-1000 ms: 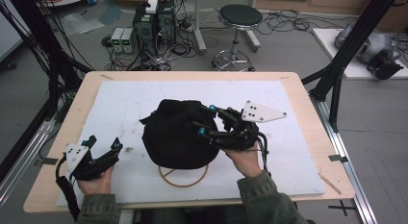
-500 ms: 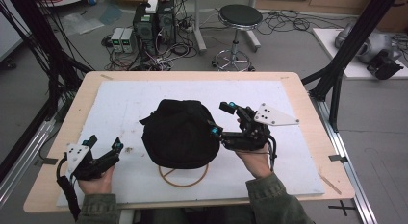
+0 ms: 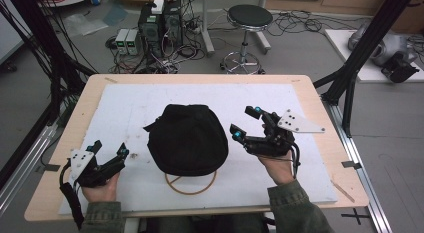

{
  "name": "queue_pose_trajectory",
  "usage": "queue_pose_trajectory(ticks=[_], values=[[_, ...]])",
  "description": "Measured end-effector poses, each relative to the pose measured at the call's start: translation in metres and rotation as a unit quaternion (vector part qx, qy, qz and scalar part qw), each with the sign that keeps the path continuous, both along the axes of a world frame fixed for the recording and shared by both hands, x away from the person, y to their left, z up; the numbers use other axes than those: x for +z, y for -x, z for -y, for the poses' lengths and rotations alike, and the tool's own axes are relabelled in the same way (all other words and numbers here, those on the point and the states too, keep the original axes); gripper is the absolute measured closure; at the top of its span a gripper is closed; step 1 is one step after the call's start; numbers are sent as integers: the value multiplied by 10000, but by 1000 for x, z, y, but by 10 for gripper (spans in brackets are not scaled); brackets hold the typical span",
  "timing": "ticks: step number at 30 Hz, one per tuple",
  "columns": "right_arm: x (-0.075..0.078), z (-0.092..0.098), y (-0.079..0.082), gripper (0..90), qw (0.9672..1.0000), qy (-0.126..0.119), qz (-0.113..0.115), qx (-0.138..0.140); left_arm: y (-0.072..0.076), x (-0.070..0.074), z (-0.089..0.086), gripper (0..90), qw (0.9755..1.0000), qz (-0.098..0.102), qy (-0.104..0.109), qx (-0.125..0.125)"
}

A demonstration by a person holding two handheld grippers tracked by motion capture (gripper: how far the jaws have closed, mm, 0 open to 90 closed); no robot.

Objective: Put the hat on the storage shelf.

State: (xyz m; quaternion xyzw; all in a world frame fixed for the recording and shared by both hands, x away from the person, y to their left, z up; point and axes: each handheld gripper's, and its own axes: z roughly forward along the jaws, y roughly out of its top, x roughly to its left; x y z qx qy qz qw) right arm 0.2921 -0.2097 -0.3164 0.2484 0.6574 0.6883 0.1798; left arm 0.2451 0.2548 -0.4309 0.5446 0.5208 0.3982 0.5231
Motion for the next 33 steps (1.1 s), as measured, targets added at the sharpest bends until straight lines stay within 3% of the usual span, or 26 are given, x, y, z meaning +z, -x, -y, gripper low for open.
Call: queue_pose_trajectory(ticks=[8,15,22,30,33], values=[[-13,14,-2,183,9988,125,19,-467,0,0,-1,177,10000,-4,0,15],[-25,32,0,178,9936,194,35,-1110,1,0,0,177,10000,-1,4,17],[-41,53,3,178,9825,311,-99,-1832,1,1,1,176,10000,24,-15,-13],[-62,74,9,178,9700,411,-71,-2395,1,1,1,175,10000,35,-40,2],[-67,80,11,178,9624,382,-55,-2687,1,1,2,175,10000,29,-45,-18]])
